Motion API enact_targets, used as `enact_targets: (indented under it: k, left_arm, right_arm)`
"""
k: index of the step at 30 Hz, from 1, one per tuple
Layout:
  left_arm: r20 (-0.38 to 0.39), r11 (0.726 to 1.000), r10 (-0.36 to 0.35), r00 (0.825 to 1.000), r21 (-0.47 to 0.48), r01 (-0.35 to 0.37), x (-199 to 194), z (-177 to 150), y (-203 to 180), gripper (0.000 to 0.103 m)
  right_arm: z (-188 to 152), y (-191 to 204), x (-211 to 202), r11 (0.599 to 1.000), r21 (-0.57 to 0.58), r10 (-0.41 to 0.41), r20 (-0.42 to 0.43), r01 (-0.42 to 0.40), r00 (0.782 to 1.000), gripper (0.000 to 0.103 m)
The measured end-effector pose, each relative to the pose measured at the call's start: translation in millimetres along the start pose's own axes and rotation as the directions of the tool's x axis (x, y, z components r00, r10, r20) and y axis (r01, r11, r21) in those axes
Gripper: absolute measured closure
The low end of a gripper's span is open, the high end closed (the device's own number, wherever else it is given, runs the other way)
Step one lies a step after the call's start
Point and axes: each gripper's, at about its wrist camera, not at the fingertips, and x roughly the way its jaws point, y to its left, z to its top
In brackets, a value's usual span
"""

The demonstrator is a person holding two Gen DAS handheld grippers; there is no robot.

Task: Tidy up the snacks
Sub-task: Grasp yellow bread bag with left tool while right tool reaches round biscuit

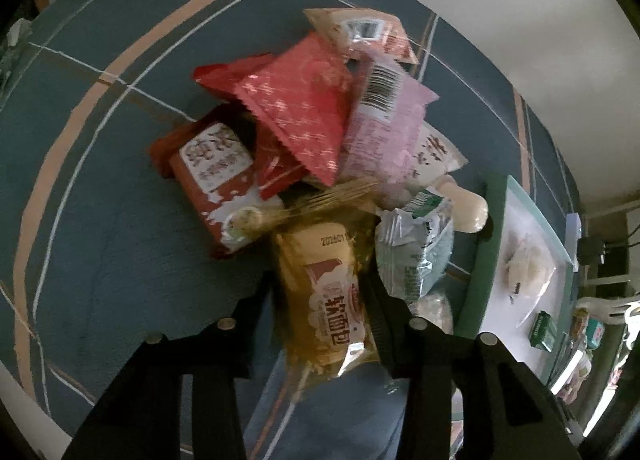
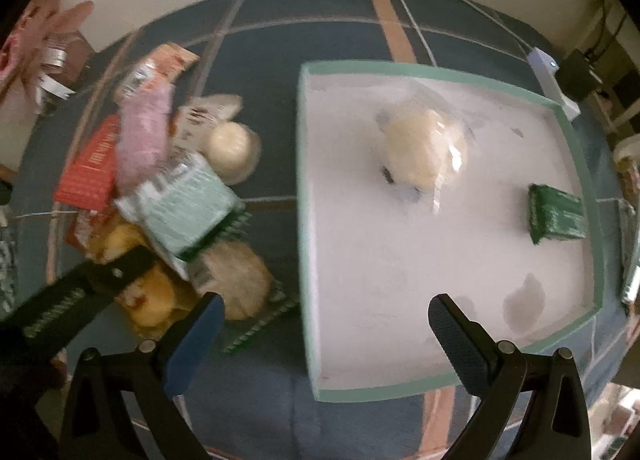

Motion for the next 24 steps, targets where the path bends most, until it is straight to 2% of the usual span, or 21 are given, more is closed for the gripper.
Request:
enact_targets:
  k: [3, 6, 13, 16, 19, 24]
  left_arm:
    - [0.001, 1.0, 0.003, 1.0, -0.018, -0.003, 0, 2, 4, 0.058]
    - [0.002, 0.999, 0.004, 1.0, -0.037, -0.004, 0, 2, 9, 0.058]
    - [-0.003, 0.997, 0.007, 1.0, -0.073, -0.007, -4, 4, 24, 0.055]
    - [-0.005, 0.996, 0.01, 1.0, -0.088, -0.01, -4, 4, 26, 0.053]
    - [-0.005, 0.995, 0.009, 1.0, -0.1, -0.009, -3, 5, 27, 0.052]
    - [-0.007, 0.994, 0.008, 1.0, -0.108, -0.009, -2, 6, 31, 0.051]
  right_arm:
    - [1, 10, -5, 0.998, -0.026, 0.051, 0.035, -0.05, 0.998, 0.0]
    - [1, 19, -4, 0.996, -0.064, 0.064, 0.043, -0.061, 0.997, 0.0]
    - [-3, 42, -4, 0.982, -0.146, 0.134, 0.077, -0.122, 0.988, 0.007]
    - [-5, 47, -2, 0.973, -0.182, 0.155, 0.071, -0.14, 0.985, 0.015]
    - [-7, 52, 3, 0.966, -0.206, 0.17, 0.052, -0.156, 0.984, 0.016]
    - [-8, 57, 15, 0.964, -0.226, 0.149, 0.022, -0.14, 0.989, 0.017]
